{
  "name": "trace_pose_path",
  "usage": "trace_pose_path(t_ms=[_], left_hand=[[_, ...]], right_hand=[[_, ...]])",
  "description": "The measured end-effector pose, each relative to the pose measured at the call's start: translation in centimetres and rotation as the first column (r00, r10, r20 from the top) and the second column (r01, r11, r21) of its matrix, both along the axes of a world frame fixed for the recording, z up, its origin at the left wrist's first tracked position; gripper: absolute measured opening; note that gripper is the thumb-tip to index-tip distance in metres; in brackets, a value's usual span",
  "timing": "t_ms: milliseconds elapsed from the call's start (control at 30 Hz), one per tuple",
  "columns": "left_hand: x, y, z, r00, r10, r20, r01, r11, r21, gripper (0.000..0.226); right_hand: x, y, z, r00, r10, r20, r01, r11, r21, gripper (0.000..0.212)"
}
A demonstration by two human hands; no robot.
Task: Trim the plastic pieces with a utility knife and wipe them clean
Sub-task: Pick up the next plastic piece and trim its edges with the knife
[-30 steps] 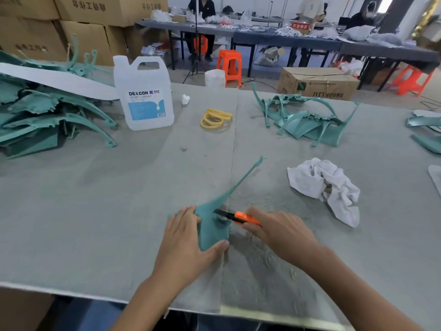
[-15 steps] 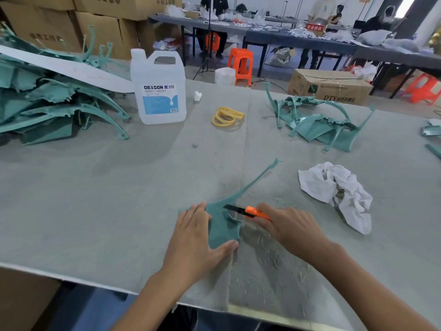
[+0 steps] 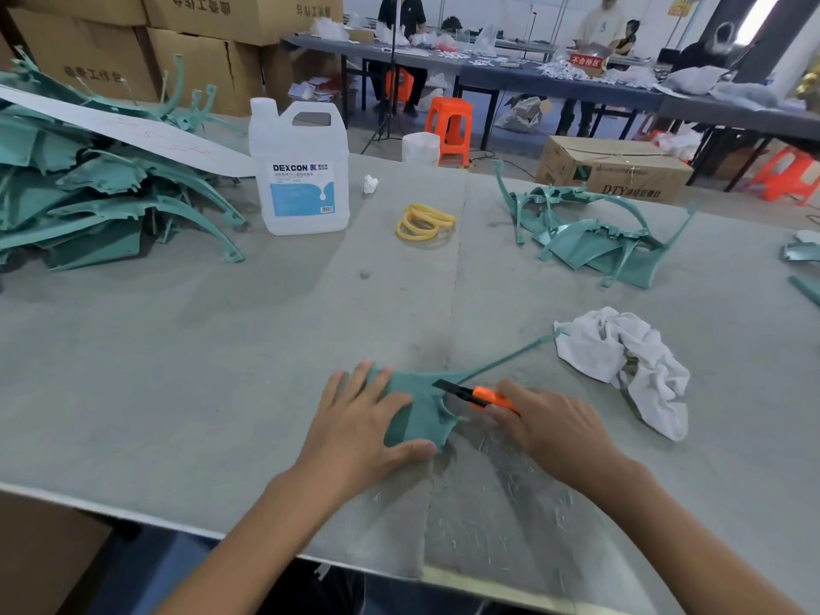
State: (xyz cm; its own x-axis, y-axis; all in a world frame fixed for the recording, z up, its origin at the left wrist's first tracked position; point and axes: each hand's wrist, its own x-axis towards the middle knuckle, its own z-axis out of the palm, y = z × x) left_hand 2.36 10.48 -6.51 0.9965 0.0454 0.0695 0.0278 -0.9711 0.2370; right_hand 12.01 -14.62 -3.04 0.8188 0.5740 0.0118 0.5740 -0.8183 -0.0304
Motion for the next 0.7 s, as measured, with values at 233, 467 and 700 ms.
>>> trace_pose_path(t_ms=[233,467,700], left_hand=[[2.0,0.3,0.2,0.995,-0.018,-0.095,0.001,0.984,-0.178,0.076],[2.2,0.8,-0.7,0.995,0.000,-0.095,-0.026,0.963,-0.269,0.082],[2.2,0.7,-0.8,0.996,0.010,-0.089,-0.036,0.955,-0.294,0.091]], right_hand=[[-0.8,-1.7,0.0,0.993,0.021,-0.116,-0.003,0.988,0.152,0.053],[0.1,-2.9,1.1,0.962,0.121,-0.245,-0.103,0.991,0.087,0.032],[0.6,-1.8,0.6,0.979,0.112,-0.168,-0.096,0.990,0.102,0.025]])
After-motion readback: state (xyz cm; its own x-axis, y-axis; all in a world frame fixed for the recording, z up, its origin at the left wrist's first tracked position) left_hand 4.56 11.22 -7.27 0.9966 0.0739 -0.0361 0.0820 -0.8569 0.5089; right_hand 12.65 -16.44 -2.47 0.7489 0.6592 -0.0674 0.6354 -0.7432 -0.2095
